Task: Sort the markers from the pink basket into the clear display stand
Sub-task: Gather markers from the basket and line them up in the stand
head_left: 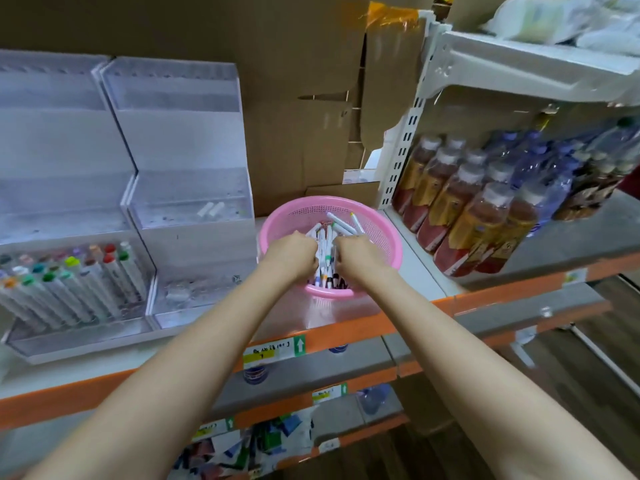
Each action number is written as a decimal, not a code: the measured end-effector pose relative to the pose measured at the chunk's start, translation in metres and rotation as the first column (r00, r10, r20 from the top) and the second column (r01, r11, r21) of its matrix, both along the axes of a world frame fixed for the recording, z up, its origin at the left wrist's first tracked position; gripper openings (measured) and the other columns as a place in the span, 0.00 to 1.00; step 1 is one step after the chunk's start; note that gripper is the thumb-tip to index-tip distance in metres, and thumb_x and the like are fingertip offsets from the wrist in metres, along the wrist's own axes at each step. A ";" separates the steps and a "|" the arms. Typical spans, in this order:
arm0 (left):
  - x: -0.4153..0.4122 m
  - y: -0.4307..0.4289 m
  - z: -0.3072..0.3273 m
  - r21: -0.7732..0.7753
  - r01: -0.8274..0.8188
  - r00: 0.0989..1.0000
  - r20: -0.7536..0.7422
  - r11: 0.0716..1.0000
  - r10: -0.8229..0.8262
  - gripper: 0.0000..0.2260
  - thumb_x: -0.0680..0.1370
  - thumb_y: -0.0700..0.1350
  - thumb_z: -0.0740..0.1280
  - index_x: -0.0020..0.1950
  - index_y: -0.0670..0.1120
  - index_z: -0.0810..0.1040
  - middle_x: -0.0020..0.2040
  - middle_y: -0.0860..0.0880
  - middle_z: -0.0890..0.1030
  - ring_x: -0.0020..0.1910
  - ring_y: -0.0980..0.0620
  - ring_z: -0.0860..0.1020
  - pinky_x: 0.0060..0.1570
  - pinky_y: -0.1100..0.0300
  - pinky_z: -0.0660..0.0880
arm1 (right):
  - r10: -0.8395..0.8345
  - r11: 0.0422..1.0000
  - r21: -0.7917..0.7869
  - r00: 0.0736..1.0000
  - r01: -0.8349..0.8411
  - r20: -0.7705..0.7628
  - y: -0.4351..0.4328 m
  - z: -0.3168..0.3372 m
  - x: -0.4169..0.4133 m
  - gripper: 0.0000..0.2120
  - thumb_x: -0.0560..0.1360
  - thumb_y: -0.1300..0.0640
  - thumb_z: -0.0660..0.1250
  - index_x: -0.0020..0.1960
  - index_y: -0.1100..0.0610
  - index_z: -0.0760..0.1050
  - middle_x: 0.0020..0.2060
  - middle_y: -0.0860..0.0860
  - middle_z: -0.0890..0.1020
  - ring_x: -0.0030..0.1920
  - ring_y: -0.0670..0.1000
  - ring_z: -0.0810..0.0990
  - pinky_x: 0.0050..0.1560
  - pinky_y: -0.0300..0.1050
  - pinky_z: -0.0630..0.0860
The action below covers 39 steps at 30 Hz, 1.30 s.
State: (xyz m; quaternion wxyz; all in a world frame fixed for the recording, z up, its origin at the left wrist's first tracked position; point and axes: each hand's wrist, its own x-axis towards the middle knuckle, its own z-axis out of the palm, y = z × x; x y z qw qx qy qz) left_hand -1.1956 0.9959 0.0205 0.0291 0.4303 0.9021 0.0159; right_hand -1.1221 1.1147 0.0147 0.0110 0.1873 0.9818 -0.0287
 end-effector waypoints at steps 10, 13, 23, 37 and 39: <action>-0.002 0.012 -0.006 0.115 -0.124 0.981 0.163 0.986 0.105 0.14 0.74 0.52 0.70 0.37 0.44 0.71 0.37 0.45 0.76 0.43 0.44 0.75 0.37 0.55 0.67 | -0.034 0.962 -0.272 0.986 -0.012 -0.166 0.020 -0.011 -0.017 0.06 0.72 0.58 0.69 0.46 0.58 0.83 0.43 0.54 0.84 0.47 0.55 0.81 0.48 0.49 0.77; 0.000 0.011 -0.001 0.176 -0.175 0.963 0.234 0.969 0.131 0.20 0.76 0.49 0.67 0.29 0.48 0.62 0.28 0.50 0.67 0.37 0.47 0.69 0.36 0.55 0.65 | -0.041 0.929 -0.369 0.981 -0.032 -0.188 0.021 -0.010 -0.017 0.07 0.72 0.58 0.68 0.49 0.53 0.82 0.44 0.52 0.84 0.46 0.51 0.80 0.43 0.42 0.74; -0.006 0.012 -0.001 0.220 -0.310 0.899 0.385 0.925 0.209 0.13 0.73 0.43 0.67 0.29 0.44 0.71 0.26 0.48 0.71 0.33 0.46 0.73 0.33 0.56 0.68 | -0.025 0.861 -0.503 0.983 -0.071 -0.182 0.013 -0.004 -0.013 0.12 0.72 0.57 0.68 0.54 0.57 0.79 0.42 0.51 0.78 0.42 0.49 0.75 0.42 0.41 0.69; -0.011 0.008 -0.002 0.396 -0.449 0.786 0.602 0.801 0.143 0.06 0.70 0.38 0.69 0.46 0.39 0.80 0.40 0.41 0.83 0.39 0.44 0.82 0.42 0.47 0.80 | -0.152 0.794 -0.608 0.961 -0.021 -0.232 0.017 -0.005 -0.014 0.17 0.70 0.65 0.69 0.58 0.60 0.74 0.57 0.55 0.79 0.44 0.50 0.76 0.38 0.36 0.74; -0.013 0.006 -0.001 0.423 -0.454 0.763 0.639 0.785 0.097 0.11 0.70 0.37 0.70 0.52 0.41 0.79 0.42 0.42 0.83 0.39 0.44 0.83 0.43 0.46 0.80 | -0.157 0.740 -0.669 0.951 -0.066 -0.267 0.017 -0.004 -0.012 0.18 0.71 0.68 0.67 0.60 0.61 0.72 0.61 0.55 0.76 0.42 0.48 0.75 0.30 0.30 0.73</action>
